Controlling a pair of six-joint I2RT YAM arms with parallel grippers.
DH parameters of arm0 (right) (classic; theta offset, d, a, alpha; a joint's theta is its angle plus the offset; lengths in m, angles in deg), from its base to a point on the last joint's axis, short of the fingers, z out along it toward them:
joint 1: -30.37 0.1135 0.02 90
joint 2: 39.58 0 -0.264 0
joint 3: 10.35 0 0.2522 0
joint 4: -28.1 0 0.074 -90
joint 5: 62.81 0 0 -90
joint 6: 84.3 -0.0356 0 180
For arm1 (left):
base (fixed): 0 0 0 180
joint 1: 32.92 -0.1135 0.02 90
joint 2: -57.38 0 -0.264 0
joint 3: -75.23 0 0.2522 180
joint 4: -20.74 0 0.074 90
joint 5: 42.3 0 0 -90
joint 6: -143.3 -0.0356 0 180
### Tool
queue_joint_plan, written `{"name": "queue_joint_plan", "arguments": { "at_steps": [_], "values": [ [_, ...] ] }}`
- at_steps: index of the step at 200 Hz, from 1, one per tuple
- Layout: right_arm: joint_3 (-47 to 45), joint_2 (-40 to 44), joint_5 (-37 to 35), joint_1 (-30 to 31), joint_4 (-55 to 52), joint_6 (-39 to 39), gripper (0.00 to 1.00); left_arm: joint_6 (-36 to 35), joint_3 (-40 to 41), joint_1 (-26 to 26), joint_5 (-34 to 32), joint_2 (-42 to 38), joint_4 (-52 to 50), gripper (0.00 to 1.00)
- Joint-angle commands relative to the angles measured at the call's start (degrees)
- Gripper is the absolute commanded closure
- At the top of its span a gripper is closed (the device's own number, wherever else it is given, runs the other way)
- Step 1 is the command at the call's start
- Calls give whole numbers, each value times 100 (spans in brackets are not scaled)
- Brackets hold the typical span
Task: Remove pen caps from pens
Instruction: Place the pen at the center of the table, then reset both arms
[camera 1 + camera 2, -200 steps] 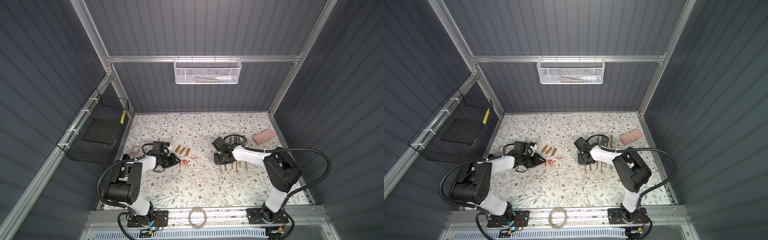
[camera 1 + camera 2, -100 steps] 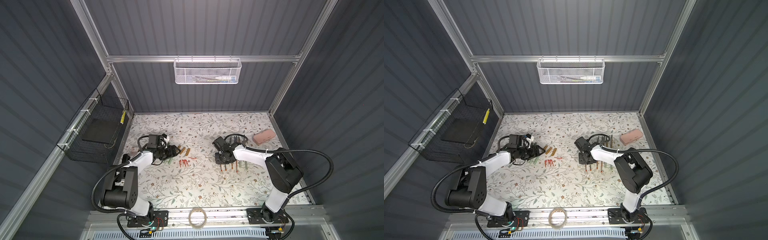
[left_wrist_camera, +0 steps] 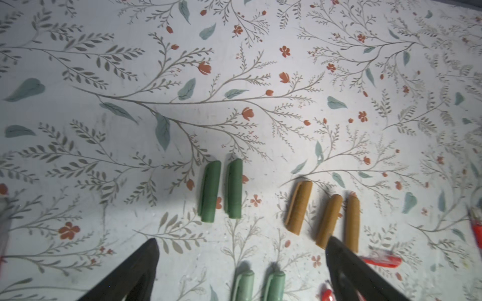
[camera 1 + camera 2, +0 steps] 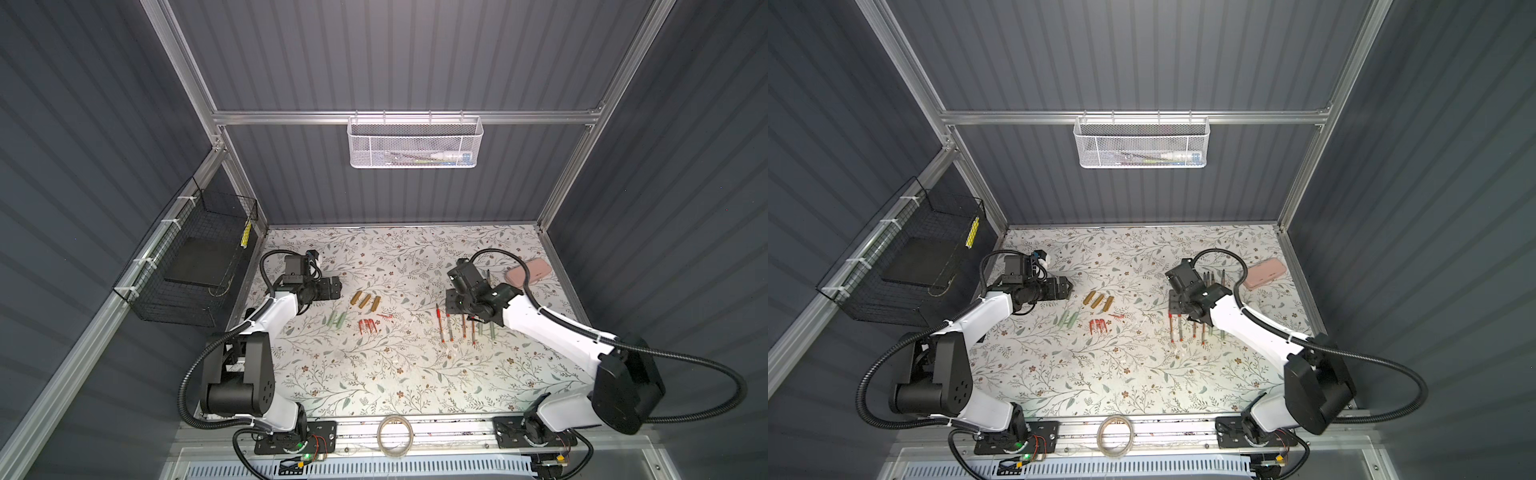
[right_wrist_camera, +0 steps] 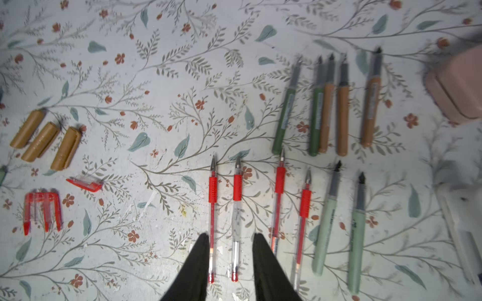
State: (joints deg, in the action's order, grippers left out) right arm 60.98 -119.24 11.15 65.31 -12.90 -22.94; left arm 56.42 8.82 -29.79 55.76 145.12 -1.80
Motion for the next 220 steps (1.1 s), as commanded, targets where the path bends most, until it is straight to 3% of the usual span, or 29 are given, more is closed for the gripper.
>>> {"name": "queue_joint_plan", "arguments": {
  "at_steps": [1,11,46,63,105,142,172,220],
  "values": [
    [-399,517,-480,-188,253,413,55,-500,337,-67,-380,197,777,0],
    [-528,748,-593,-283,313,503,45,-572,500,-85,-440,216,1108,0],
    [-1046,1496,-985,-598,704,909,23,-813,1246,-164,-278,289,2640,0],
    [-1337,1883,-1079,-813,952,1075,2,-856,1697,-181,-93,304,3545,0],
    [-2115,2341,-958,-1663,1990,1799,1,-793,2511,-184,-146,344,5373,0],
    [-3323,2458,-620,-2432,4123,2385,1,-806,3462,-191,-144,804,7614,0],
    [-3859,2064,-349,-2934,5341,2541,1,-616,3684,-191,-480,1131,8411,0],
    [-4337,1400,-42,-3268,6997,2751,1,-429,2984,-188,-952,1043,6956,0]
  ]
}}
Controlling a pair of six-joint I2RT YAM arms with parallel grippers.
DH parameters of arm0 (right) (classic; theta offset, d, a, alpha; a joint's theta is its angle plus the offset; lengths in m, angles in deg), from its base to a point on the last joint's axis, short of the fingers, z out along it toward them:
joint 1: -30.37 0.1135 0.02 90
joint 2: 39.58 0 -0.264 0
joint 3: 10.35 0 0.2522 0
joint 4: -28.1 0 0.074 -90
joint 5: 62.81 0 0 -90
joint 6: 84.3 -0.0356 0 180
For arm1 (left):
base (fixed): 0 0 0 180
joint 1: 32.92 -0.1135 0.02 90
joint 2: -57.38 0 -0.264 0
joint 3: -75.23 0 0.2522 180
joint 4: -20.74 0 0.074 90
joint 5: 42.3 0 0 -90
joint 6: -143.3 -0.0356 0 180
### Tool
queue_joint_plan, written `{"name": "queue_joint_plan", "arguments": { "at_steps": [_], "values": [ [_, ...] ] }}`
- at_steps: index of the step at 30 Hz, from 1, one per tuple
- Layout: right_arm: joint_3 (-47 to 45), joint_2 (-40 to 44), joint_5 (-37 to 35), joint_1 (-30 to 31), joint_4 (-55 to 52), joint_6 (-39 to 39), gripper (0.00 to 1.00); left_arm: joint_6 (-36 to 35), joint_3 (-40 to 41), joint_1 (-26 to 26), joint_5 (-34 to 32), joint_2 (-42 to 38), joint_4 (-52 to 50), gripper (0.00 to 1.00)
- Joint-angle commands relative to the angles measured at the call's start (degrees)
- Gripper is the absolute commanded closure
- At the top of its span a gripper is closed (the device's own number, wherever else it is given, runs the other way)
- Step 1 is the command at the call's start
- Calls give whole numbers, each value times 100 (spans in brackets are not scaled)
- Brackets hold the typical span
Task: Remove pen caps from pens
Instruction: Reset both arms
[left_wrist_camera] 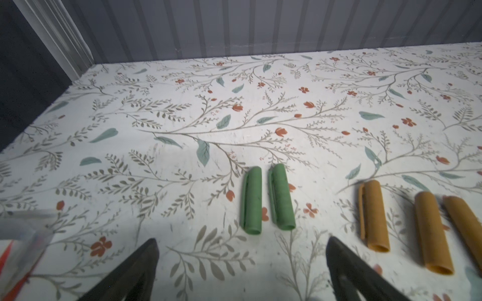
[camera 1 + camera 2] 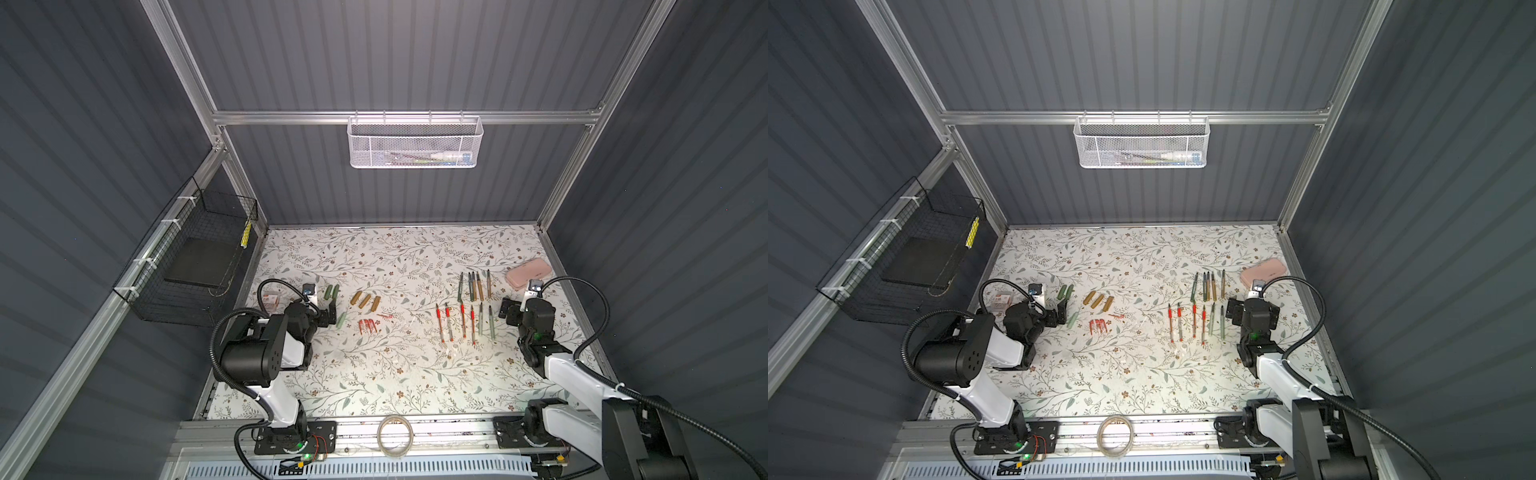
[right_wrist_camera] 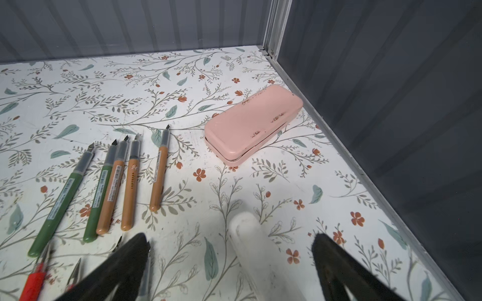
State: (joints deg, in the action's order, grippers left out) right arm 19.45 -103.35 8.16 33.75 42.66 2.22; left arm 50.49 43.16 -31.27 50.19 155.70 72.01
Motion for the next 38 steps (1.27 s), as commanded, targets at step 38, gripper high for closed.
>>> {"name": "queue_joint_plan", "arguments": {
  "at_steps": [38],
  "values": [
    [199,-1895,518,-460,2697,-175,1,184,-832,56,-719,3,-1172,0]
  ]
}}
